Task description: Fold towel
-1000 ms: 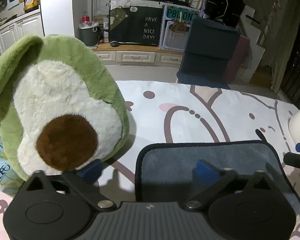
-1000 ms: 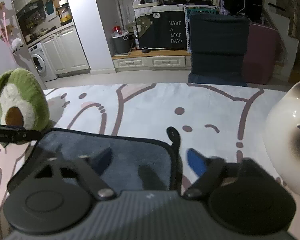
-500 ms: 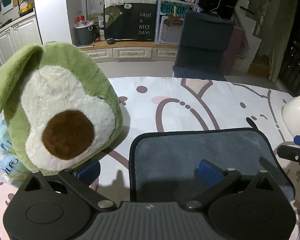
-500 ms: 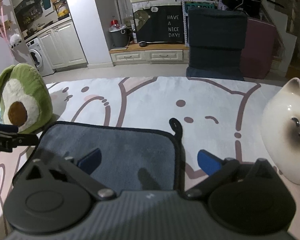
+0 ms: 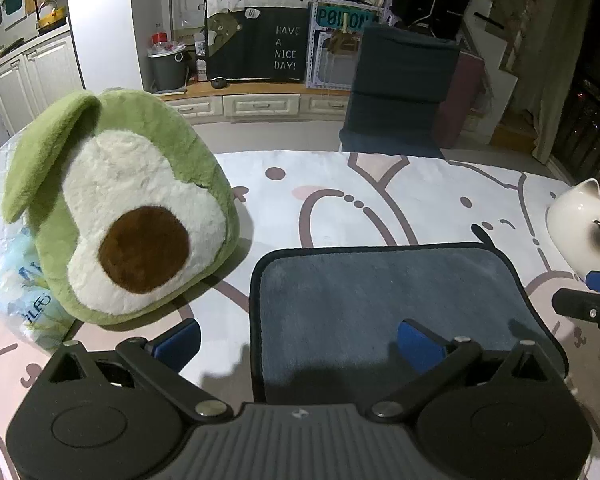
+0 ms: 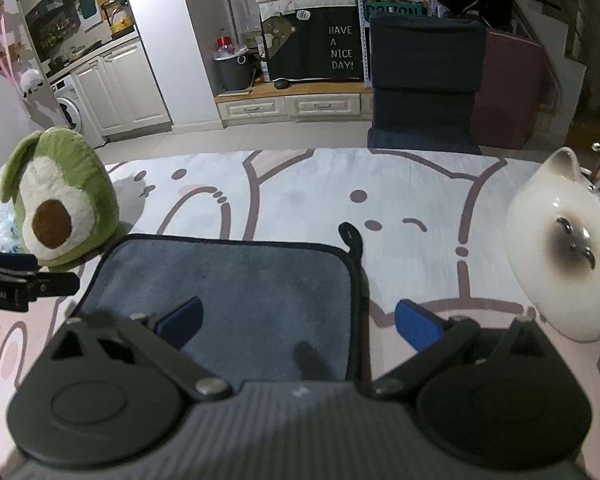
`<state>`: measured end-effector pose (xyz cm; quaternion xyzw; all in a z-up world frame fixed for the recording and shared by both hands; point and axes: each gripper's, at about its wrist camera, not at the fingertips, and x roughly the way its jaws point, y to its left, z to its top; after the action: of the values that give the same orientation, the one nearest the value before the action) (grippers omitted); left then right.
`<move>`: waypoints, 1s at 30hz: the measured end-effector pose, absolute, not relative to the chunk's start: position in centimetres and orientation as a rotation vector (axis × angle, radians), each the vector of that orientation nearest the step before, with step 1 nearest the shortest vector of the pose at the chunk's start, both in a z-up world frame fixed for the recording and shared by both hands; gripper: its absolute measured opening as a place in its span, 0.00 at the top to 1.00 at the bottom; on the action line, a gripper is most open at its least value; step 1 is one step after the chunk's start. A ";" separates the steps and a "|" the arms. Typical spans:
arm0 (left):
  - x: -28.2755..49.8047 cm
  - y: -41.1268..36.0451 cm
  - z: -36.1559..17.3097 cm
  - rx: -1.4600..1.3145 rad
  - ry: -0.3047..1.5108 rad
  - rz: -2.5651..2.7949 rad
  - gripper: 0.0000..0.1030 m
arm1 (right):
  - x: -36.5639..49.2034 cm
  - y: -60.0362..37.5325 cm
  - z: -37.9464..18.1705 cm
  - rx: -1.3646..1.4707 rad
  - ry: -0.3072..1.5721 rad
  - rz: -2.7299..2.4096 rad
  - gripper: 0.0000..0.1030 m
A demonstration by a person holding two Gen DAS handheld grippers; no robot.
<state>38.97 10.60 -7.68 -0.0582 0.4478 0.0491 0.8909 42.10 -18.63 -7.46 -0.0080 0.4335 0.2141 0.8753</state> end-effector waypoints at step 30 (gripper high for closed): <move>31.1 7.7 -1.6 -0.111 0.868 0.109 0.00 | 33.7 -20.7 -1.6 -0.033 0.832 0.442 0.00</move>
<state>31.11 7.70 -1.63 -0.0535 0.4203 0.0527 0.9043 33.74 -20.68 -1.59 -0.0160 0.4008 0.2131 0.8909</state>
